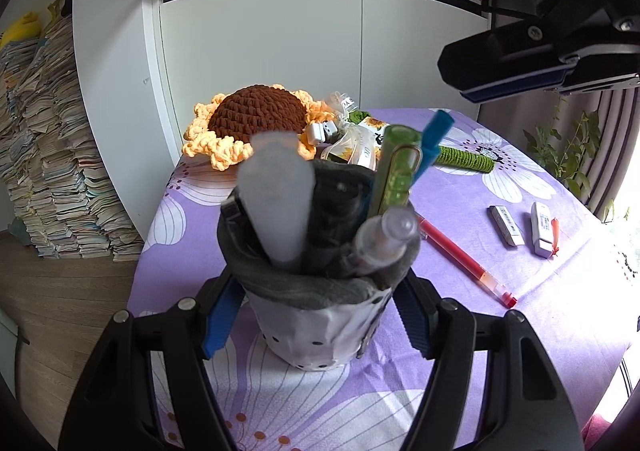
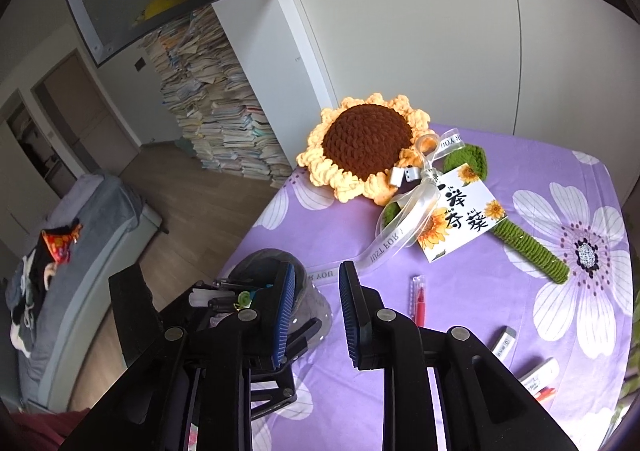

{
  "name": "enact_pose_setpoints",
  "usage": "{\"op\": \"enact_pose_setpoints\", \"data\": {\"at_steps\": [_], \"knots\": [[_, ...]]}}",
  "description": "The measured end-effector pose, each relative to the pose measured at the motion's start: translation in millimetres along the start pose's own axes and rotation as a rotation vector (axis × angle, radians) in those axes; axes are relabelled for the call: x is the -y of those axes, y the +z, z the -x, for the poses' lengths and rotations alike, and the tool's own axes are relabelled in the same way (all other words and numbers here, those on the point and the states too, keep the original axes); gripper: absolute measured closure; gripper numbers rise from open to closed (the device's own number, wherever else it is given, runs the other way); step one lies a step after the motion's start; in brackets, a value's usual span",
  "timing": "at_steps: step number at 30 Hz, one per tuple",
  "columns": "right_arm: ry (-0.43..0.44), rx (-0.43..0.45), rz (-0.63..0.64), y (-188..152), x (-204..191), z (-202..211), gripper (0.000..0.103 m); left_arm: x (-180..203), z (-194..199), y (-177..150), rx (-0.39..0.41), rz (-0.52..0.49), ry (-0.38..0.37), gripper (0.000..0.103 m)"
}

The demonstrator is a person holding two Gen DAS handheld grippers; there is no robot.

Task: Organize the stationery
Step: 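Grasp the red pen on the tablecloth with the right tool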

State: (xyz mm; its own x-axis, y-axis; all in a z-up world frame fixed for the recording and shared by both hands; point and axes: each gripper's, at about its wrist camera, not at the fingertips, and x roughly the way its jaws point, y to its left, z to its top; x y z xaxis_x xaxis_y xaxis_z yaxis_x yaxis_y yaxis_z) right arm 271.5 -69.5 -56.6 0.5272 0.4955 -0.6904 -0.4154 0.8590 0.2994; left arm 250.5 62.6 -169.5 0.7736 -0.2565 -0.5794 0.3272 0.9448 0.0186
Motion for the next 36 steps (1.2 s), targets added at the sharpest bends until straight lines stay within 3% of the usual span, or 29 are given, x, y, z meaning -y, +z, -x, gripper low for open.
{"op": "enact_pose_setpoints", "data": {"at_steps": [5,10,13,16,18,20,29,31,36], "knots": [[-0.121,-0.066,0.026,-8.0,12.0,-14.2,0.080,0.9,0.2,0.0,0.001,-0.004,0.002,0.034],[-0.262,-0.215,0.022,-25.6,44.3,-54.8,0.080,4.5,7.1,-0.5,0.028,-0.022,-0.005,0.033],[-0.266,-0.267,0.004,-30.3,58.1,-73.7,0.080,3.1,15.8,0.6,0.078,-0.015,0.010,0.025],[-0.257,-0.281,-0.011,-28.5,65.9,-85.5,0.080,-1.0,15.4,2.3,0.079,0.005,0.006,0.023],[-0.257,-0.294,-0.019,-25.8,69.4,-92.7,0.080,-1.6,14.5,3.0,0.074,0.010,-0.005,0.026],[-0.260,-0.302,-0.019,-23.8,71.7,-99.4,0.080,-0.9,14.7,3.4,0.078,0.006,-0.016,0.035],[-0.303,-0.311,0.025,-18.1,67.8,-117.6,0.080,2.4,13.7,2.4,0.078,-0.013,0.000,0.035],[-0.328,-0.314,0.045,-17.5,64.1,-118.8,0.085,3.5,10.2,1.8,0.059,-0.021,0.007,0.035],[-0.287,-0.297,-0.005,-17.7,63.4,-104.1,0.087,2.6,10.1,1.2,0.055,-0.021,0.007,0.035]]}}
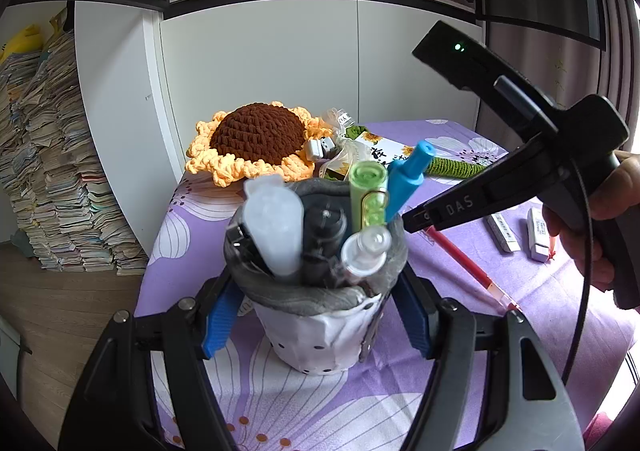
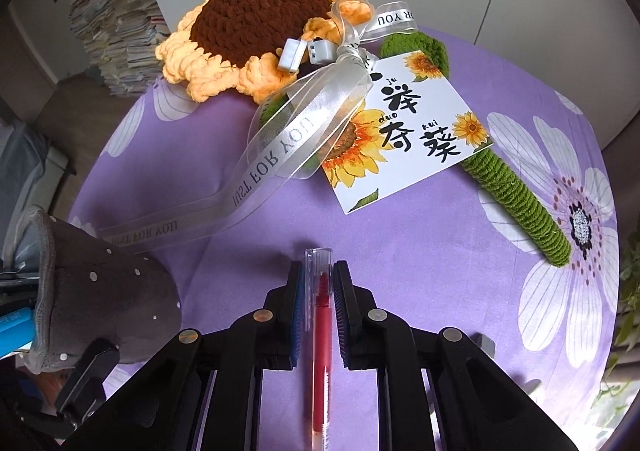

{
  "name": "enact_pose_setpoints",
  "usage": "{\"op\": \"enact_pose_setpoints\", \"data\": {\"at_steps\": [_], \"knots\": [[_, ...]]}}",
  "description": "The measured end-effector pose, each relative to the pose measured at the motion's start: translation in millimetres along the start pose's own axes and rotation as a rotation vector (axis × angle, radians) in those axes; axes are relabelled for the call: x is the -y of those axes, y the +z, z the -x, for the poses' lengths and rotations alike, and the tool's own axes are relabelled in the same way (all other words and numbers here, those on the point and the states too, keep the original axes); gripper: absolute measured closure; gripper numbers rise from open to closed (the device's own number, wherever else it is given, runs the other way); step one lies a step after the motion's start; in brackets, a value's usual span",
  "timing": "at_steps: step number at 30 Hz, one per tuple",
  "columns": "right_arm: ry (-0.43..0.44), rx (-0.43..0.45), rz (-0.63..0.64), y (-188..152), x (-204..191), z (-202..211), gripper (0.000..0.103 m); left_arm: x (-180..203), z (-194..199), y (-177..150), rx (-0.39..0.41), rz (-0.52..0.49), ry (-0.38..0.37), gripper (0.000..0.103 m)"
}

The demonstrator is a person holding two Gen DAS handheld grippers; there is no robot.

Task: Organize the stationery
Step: 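Grasp the red pen on the tablecloth with the right tool, then lift the red pen into the cup and open the right tool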

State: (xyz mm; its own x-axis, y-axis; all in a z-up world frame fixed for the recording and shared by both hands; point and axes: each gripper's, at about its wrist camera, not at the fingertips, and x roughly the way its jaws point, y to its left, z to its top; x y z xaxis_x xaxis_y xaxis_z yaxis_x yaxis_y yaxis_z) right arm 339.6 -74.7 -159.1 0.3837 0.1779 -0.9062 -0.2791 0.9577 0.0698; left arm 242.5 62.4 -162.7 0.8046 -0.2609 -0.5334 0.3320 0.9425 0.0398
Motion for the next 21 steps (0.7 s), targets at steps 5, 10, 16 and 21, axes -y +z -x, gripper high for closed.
{"op": "enact_pose_setpoints", "data": {"at_steps": [5,10,16,21], "knots": [[0.046,0.101,-0.014,-13.8,2.7,50.1,0.087,0.4,0.1,0.1,0.000,0.000,0.001,0.035],[0.041,0.271,-0.005,-19.9,-4.7,113.1,0.087,0.3,0.2,0.2,0.000,0.000,0.000,0.035],[0.093,0.463,0.025,-4.3,-28.7,167.2,0.088,-0.2,-0.9,-0.2,-0.007,0.003,-0.002,0.035],[0.143,0.525,0.054,8.0,-46.4,187.7,0.088,-0.7,-1.3,-0.1,-0.009,0.004,-0.004,0.035]]}}
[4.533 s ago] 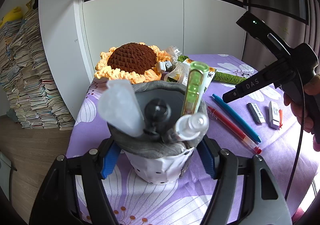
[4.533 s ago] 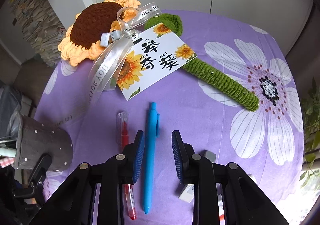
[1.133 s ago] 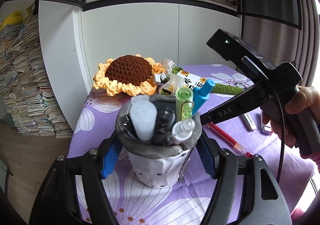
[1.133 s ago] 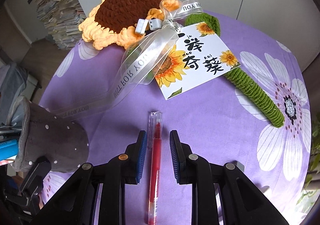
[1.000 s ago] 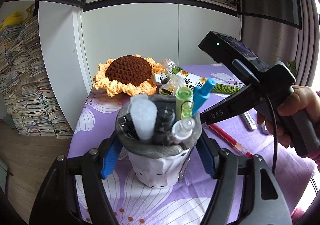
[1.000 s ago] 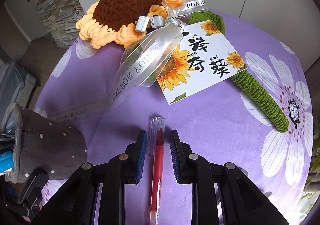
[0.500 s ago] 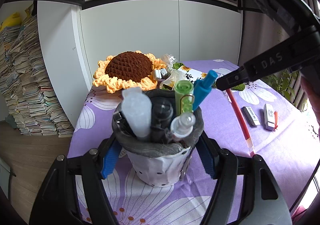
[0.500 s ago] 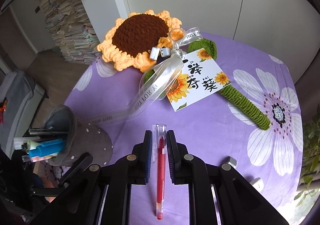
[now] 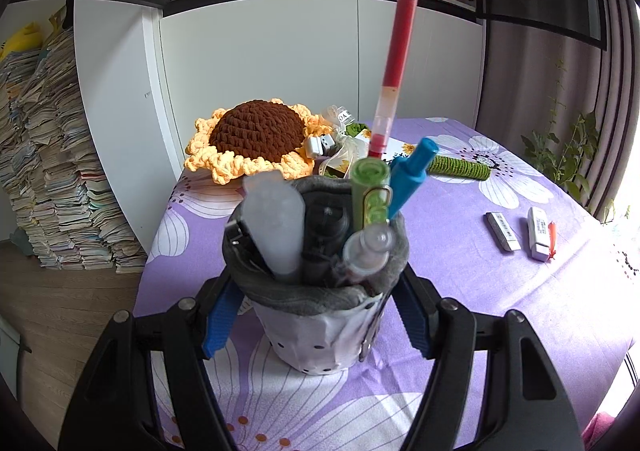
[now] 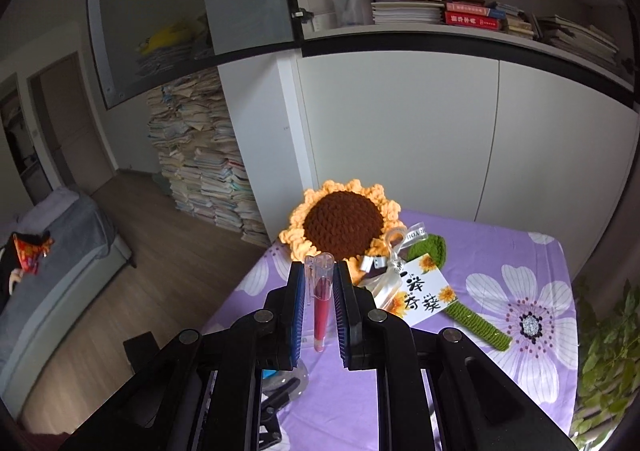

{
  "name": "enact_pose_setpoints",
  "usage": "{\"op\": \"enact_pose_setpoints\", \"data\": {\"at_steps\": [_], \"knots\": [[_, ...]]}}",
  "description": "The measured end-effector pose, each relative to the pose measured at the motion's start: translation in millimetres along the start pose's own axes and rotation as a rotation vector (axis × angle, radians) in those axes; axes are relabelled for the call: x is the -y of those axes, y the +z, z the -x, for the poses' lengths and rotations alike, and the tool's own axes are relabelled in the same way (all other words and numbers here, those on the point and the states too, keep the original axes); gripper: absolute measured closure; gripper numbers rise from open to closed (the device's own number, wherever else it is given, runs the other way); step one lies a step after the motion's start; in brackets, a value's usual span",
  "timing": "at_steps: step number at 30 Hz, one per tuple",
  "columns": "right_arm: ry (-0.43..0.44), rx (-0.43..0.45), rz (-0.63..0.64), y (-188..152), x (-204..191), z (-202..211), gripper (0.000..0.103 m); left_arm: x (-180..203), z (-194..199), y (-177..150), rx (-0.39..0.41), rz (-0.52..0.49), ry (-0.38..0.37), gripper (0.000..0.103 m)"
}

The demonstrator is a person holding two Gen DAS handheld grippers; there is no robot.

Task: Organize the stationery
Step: 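Lift the red pen into the cup and open the right tool, then grasp the orange marker beside the white sticks with the right tool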

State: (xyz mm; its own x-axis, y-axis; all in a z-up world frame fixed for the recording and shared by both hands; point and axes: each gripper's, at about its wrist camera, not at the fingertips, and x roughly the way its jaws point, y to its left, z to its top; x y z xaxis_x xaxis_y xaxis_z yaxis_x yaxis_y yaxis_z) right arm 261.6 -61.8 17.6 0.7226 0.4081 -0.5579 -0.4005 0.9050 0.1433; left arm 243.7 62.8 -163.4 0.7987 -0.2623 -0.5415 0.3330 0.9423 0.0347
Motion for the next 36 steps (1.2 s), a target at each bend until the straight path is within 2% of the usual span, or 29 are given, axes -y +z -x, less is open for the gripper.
{"op": "enact_pose_setpoints", "data": {"at_steps": [4,7,10,16,21,24,26,28,30,31,34,36], "knots": [[0.050,0.022,0.026,5.3,-14.7,-1.6,0.088,0.0,0.0,0.0,0.000,0.000,0.000,0.035],[0.088,0.007,0.044,2.6,-23.9,-8.6,0.088,0.0,0.0,0.0,0.000,0.000,0.000,0.035],[0.086,-0.033,0.059,-6.8,-27.8,-21.7,0.088,0.0,0.0,0.0,0.000,0.000,0.000,0.035],[0.098,-0.195,0.027,-36.3,-23.0,-61.9,0.088,0.2,0.5,-0.2,0.000,0.000,0.000,0.035],[0.130,-0.278,-0.015,-48.1,-14.9,-71.1,0.088,-0.1,0.5,0.0,0.000,0.001,0.000,0.034],[0.165,-0.293,-0.057,-46.6,-6.0,-64.0,0.087,-0.1,0.4,-0.1,0.000,0.001,0.000,0.034],[0.169,-0.265,-0.082,-45.0,3.9,-51.1,0.087,0.1,0.3,-0.2,-0.003,0.000,0.000,0.034],[0.139,-0.232,-0.102,-44.5,17.3,-36.4,0.084,0.1,0.1,-0.3,-0.005,0.001,0.000,0.034],[0.071,-0.215,-0.120,-48.3,36.5,-22.4,0.065,0.1,-0.1,-0.1,-0.005,0.001,0.001,0.034],[0.016,-0.212,-0.132,-51.8,48.2,-17.0,0.060,0.1,-0.1,-0.1,-0.005,0.001,0.001,0.034],[-0.184,-0.242,-0.170,-69.9,90.4,-9.1,0.058,0.2,0.0,-0.2,-0.006,0.000,0.001,0.034],[-0.283,-0.295,-0.218,-88.7,119.9,-8.6,0.058,0.1,0.0,-0.2,-0.006,0.001,0.001,0.034]]}}
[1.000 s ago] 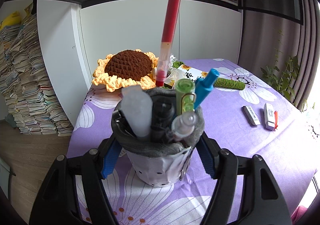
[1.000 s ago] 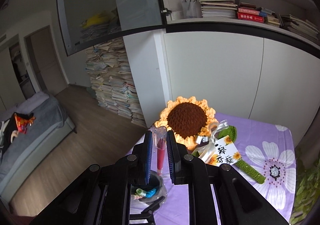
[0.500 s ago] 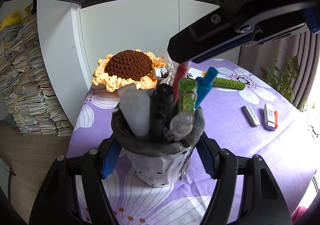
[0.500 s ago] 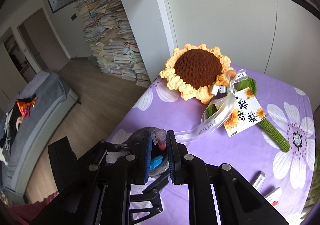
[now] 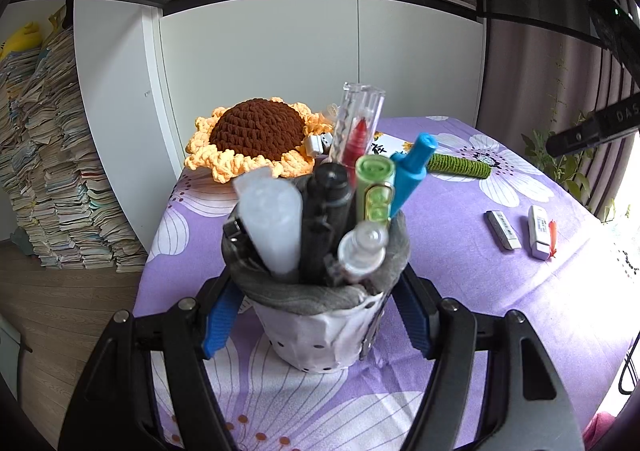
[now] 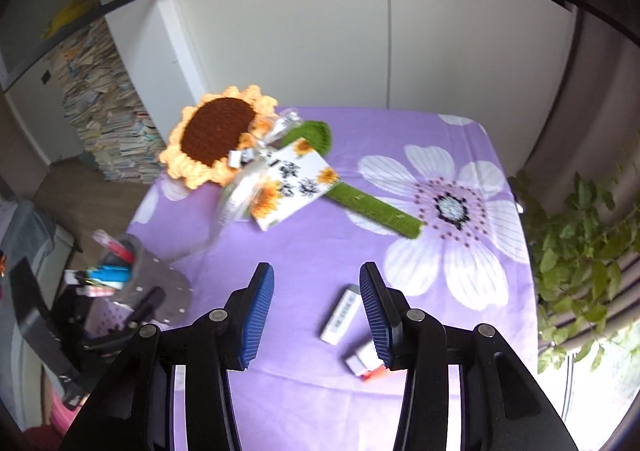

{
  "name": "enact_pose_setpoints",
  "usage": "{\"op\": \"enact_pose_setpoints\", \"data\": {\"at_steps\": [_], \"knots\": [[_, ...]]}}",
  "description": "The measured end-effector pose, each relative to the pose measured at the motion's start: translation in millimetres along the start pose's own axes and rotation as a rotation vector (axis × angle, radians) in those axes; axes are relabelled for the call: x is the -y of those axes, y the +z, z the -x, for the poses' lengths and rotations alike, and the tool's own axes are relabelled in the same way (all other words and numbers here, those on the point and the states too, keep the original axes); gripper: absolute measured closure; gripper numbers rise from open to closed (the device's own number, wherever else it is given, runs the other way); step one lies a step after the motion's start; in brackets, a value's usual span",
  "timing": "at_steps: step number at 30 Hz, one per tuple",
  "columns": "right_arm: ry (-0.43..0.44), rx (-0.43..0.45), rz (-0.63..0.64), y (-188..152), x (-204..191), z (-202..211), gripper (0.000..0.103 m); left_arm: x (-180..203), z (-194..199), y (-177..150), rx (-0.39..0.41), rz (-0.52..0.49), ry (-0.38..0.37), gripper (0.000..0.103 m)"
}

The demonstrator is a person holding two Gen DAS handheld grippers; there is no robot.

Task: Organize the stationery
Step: 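Grasp the orange marker beside the white sticks with the right tool, then lower the orange marker into the cup and open the right tool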

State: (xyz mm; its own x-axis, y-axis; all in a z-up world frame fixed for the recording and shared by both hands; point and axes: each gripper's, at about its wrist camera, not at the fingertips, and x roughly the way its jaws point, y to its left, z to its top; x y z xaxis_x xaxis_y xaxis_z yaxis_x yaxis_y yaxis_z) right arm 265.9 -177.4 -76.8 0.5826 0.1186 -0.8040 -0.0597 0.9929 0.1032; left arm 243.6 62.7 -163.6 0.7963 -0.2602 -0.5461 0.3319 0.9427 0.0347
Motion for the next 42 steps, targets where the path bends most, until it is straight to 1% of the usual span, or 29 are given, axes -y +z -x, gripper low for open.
{"op": "enact_pose_setpoints", "data": {"at_steps": [2,3,5,7,9,11,17,20,22,23,25,26,27,28,33,35,37,39,42], "knots": [[-0.066,-0.068,-0.085,-12.6,33.0,-14.2,0.058,0.0,0.1,0.0,0.000,0.000,0.000,0.034],[-0.076,-0.100,-0.135,-19.8,48.1,-20.3,0.058,0.0,0.0,0.0,0.000,0.000,0.000,0.034],[-0.074,-0.159,-0.239,-34.7,74.3,-31.3,0.058,0.0,0.1,0.0,0.000,0.000,0.000,0.034],[-0.060,-0.203,-0.317,-48.7,91.8,-40.5,0.058,0.1,0.0,-0.1,0.000,0.000,0.000,0.034],[-0.046,-0.230,-0.353,-58.8,96.9,-47.2,0.058,0.1,0.1,-0.1,0.000,0.000,0.000,0.034],[-0.034,-0.245,-0.363,-63.8,96.1,-51.8,0.058,0.2,0.3,-0.1,0.001,-0.001,0.001,0.034],[-0.012,-0.255,-0.407,-60.2,94.9,-65.8,0.058,-1.2,1.3,0.5,0.001,-0.003,0.001,0.034],[-0.021,-0.262,-0.376,-53.8,86.8,-76.3,0.058,-1.6,2.2,0.6,0.001,-0.003,0.001,0.034],[-0.053,-0.257,-0.332,-48.2,76.6,-80.5,0.058,-1.5,2.1,0.6,0.002,-0.003,0.001,0.034],[-0.065,-0.255,-0.307,-45.6,70.7,-82.4,0.060,-2.0,1.9,0.9,0.002,-0.004,0.001,0.034],[-0.087,-0.261,-0.245,-41.8,57.5,-86.2,0.071,-1.5,1.7,0.9,0.002,-0.005,0.001,0.034],[-0.094,-0.262,-0.217,-41.3,51.5,-86.6,0.081,-1.6,1.6,1.0,0.002,-0.006,0.001,0.034],[-0.089,-0.266,-0.201,-42.4,47.2,-86.4,0.087,-1.4,1.9,0.8,0.002,-0.005,0.001,0.034],[-0.083,-0.269,-0.194,-43.4,44.7,-85.7,0.088,-1.4,1.9,0.8,0.002,-0.006,0.001,0.034],[-0.092,-0.253,-0.127,-49.1,37.0,-80.3,0.088,-1.3,1.9,0.8,0.003,-0.006,0.001,0.034],[-0.080,-0.250,-0.125,-52.4,36.4,-74.4,0.088,-1.5,1.8,0.9,0.003,-0.008,0.001,0.034],[-0.062,-0.212,-0.132,-51.8,36.8,-61.0,0.088,-1.1,1.8,0.8,0.003,-0.008,0.001,0.034],[-0.031,-0.153,-0.143,-44.7,36.4,-43.1,0.088,-0.5,2.3,0.4,0.003,-0.007,0.001,0.034],[0.040,-0.065,-0.123,-31.3,21.3,-15.3,0.088,-0.5,2.2,0.4,0.003,-0.008,0.001,0.034]]}}
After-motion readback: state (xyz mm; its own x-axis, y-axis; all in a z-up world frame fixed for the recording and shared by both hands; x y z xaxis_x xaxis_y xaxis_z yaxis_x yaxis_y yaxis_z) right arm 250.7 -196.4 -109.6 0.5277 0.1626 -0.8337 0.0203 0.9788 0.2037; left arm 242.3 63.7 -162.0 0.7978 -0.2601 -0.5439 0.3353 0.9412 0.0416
